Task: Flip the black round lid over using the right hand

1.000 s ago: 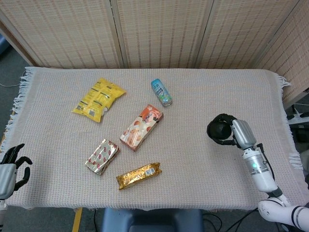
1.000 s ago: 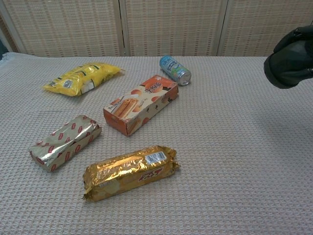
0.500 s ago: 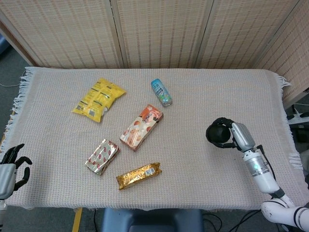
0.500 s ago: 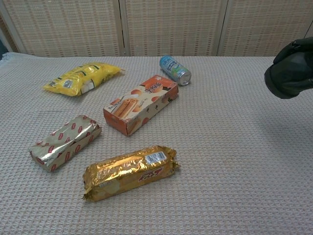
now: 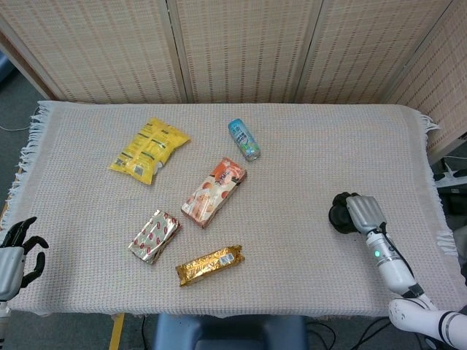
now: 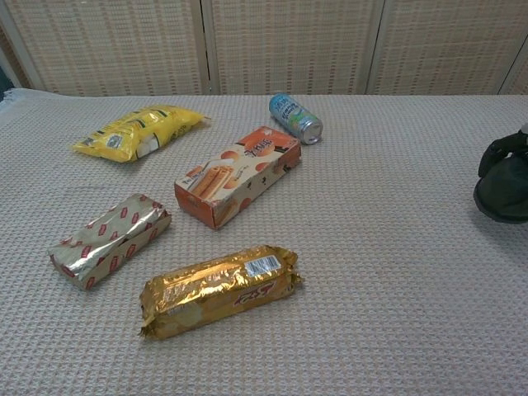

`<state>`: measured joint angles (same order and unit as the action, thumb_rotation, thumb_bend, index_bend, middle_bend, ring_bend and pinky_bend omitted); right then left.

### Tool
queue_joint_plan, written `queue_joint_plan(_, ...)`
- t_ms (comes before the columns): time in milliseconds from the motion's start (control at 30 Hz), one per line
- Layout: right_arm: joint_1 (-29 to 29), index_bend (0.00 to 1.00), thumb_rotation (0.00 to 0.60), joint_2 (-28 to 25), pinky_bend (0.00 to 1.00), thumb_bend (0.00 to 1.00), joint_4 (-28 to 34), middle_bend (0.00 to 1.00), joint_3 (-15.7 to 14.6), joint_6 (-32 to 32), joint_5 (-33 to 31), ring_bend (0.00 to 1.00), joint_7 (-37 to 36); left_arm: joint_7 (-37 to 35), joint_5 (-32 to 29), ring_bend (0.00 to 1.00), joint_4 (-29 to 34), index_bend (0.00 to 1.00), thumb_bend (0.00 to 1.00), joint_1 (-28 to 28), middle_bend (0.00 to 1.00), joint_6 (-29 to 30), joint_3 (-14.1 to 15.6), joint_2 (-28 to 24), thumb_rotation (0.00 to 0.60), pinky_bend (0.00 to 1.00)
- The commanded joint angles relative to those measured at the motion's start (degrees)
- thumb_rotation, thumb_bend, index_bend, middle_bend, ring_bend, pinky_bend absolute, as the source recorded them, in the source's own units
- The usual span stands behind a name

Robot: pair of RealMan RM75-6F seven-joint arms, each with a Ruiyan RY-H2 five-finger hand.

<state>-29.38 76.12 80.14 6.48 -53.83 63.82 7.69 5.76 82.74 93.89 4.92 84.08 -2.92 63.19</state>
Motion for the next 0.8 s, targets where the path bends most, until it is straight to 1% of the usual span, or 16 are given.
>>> queue_joint_plan(33,0.0,0.71,0.6,1.2,0.82,0.29,-2.5,0.59,-0.4,0.6,3.9,0.7,-5.4,0.2,0.0,0.1,0.0,0.48,0.53,0.1,0.1,-0.3,0.1,0.0,0.6,0.53)
queue_joint_plan(200,0.2,0.7,0.6,2.6,0.82,0.29,-6.0,0.59,-0.7,0.7,8.6,0.7,-13.6,0.3,0.0,0.1,0.1,0.48,0.53,0.1,0.1,-0.4,0.2,0.0,0.6,0.53)
queue_joint_plan(300,0.2,0.7,0.6,4.5,0.82,0.29,-10.0,0.59,-0.9,0.3,11.1,0.7,-18.9,0.2,0.0,0.1,0.2,0.48,0.53,0.1,0.1,-0.4,0.2,0.0,0.6,0.53)
queue_joint_plan(467,-0.5,0.7,0.6,6.8,0.82,0.29,-15.6,0.59,-1.1,2.3,13.7,0.7,-30.0,0.2,-0.1,0.1,0.3,0.48,0.53,0.1,0.1,-0.4,0.2,-0.1,0.6,0.53)
queue_joint_plan(533,-0.8,0.7,0.6,7.4,0.82,0.29,-17.2,0.59,-1.2,3.0,14.5,0.7,-33.2,0.2,-0.1,0.1,0.3,0.48,0.53,0.1,0.1,-0.4,0.2,-0.1,0.6,0.53)
queue_joint_plan(667,-1.3,0.7,0.6,8.0,0.82,0.29,-18.7,0.58,-1.3,4.2,15.3,0.7,-37.4,0.1,-0.1,0.1,0.3,0.48,0.53,0.1,0.1,-0.6,0.2,-0.2,0.6,0.53)
queue_joint_plan(800,-1.7,0.7,0.6,8.1,0.82,0.29,-19.3,0.58,-1.3,5.1,15.5,0.7,-39.2,0.2,-0.2,0.1,0.4,0.48,0.53,0.1,0.1,-0.6,0.3,-0.2,0.6,0.53)
